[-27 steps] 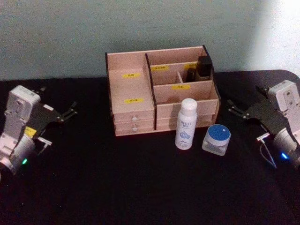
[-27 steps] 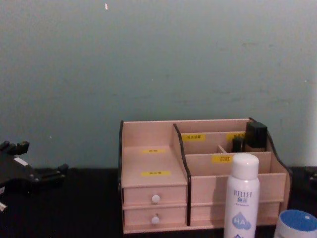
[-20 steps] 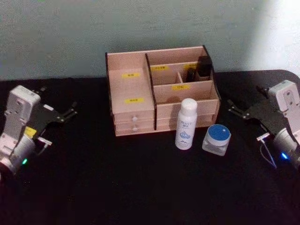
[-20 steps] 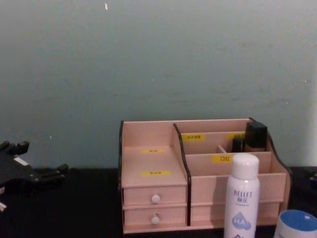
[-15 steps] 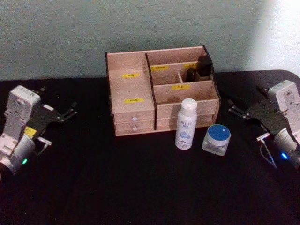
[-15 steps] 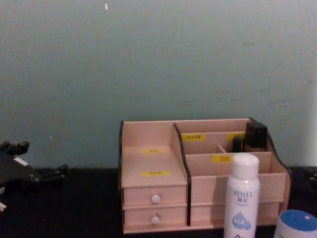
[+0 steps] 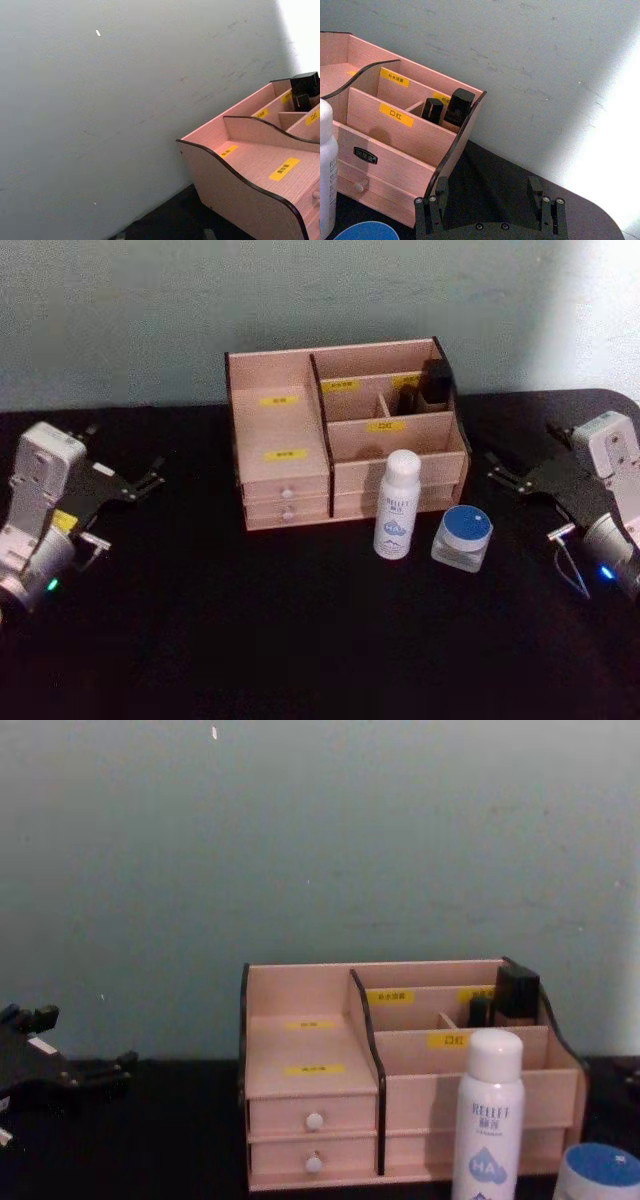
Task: Pick up the facial cleanser and watermelon frost from the table and place them into the tiered storage box.
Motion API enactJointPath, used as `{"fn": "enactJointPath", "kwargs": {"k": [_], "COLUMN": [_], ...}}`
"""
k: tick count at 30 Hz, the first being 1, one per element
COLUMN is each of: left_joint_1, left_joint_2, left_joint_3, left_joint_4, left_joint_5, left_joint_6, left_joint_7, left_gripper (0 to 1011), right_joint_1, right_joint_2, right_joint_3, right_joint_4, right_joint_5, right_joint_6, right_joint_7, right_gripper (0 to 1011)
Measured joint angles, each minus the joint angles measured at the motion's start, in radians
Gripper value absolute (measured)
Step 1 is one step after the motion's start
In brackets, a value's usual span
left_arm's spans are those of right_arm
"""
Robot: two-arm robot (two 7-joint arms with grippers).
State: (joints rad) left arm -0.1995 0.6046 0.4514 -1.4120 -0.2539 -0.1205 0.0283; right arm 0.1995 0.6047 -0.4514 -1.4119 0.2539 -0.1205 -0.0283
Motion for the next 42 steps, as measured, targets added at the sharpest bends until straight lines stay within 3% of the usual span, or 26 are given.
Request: {"fn": "enactJointPath", "kwargs": {"k": [8, 14, 24, 34, 42], "left_joint_1": [0.000, 0.000, 0.000, 0.000, 0.000], "left_joint_2": [0.000, 0.000, 0.000, 0.000, 0.000], "left_joint_3": [0.000, 0.000, 0.000, 0.000, 0.000], "left_joint_4": [0.000, 0.000, 0.000, 0.000, 0.000], "left_joint_5": [0.000, 0.000, 0.000, 0.000, 0.000], "left_joint_6": [0.000, 0.000, 0.000, 0.000, 0.000], "left_joint_7": [0.000, 0.000, 0.000, 0.000, 0.000], "left_gripper": [1001, 1001, 1001, 1001, 1001], "right_joint_1": [0.000, -0.016, -0.098, -0.187, -0.182], "right_joint_2": [0.000, 0.001, 0.037, 0.072, 0.054], "right_joint_3": [0.001, 0.025, 0.078, 0.105, 0.089], "right_joint_4": [0.000, -0.005, -0.090, -0.185, -0.179], "right_joint_5": [0.000, 0.008, 0.052, 0.106, 0.121], "right_joint_6": [0.000, -0.013, -0.035, -0.052, -0.076], "right_joint_7": [0.000, 0.023, 0.084, 0.185, 0.271], "right_gripper": [1002, 1003, 1003, 1003, 1003]}}
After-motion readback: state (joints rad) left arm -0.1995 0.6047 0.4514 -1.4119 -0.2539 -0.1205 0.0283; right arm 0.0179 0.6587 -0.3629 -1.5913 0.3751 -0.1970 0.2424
